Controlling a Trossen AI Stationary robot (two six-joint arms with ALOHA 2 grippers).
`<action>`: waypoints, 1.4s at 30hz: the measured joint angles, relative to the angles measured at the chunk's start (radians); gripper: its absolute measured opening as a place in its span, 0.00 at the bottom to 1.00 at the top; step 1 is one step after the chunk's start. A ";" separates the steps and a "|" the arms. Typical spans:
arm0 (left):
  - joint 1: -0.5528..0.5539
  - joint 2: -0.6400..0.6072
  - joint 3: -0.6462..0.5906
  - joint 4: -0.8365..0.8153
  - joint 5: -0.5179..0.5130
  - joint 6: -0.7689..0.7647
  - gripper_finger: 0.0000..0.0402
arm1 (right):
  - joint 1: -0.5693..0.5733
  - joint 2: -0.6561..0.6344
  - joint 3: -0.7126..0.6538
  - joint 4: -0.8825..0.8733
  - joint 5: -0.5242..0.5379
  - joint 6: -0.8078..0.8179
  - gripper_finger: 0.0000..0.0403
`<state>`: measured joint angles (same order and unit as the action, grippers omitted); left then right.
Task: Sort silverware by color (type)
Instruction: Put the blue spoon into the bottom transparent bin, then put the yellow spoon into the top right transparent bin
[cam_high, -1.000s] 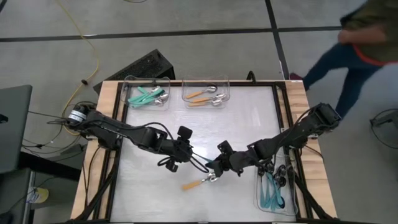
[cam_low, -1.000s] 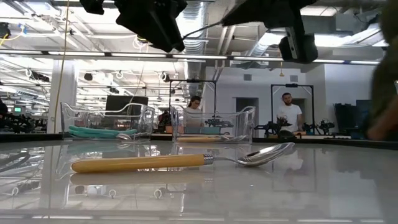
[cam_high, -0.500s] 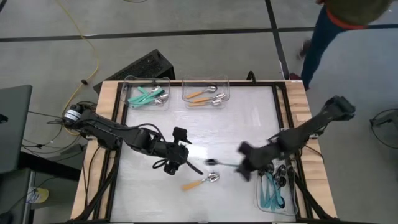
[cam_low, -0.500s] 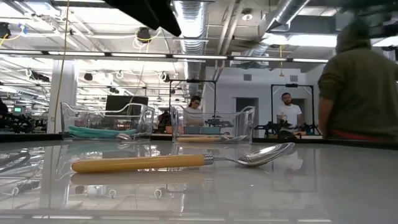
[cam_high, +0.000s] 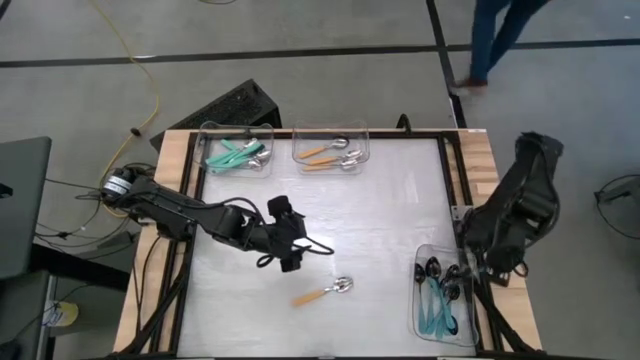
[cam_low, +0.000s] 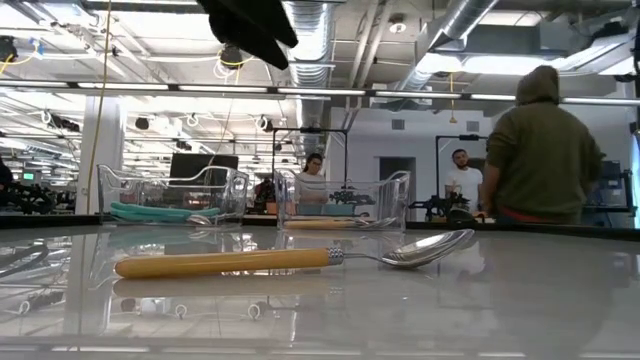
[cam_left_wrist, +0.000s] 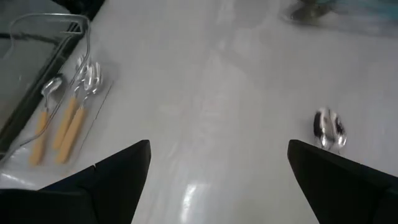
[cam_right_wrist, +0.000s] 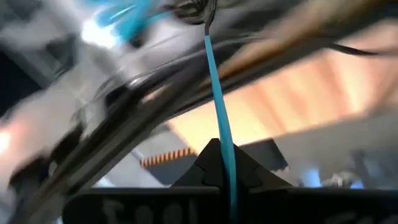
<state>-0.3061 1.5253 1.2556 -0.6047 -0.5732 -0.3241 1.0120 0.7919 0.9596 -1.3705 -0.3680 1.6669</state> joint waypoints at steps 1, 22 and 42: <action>0.000 0.000 0.000 0.005 0.000 -0.016 0.91 | 0.006 -0.005 0.000 -0.043 0.012 0.051 0.04; 0.000 0.000 0.000 -0.021 0.018 0.161 0.91 | -0.004 0.263 -0.001 0.347 0.299 0.590 0.28; -0.078 0.267 -0.003 0.158 0.348 0.016 0.91 | -0.017 0.295 0.000 0.618 0.145 0.466 0.55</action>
<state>-0.3843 1.7922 1.2526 -0.4469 -0.2247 -0.3080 0.9954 1.0870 0.9592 -0.7521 -0.2225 2.1326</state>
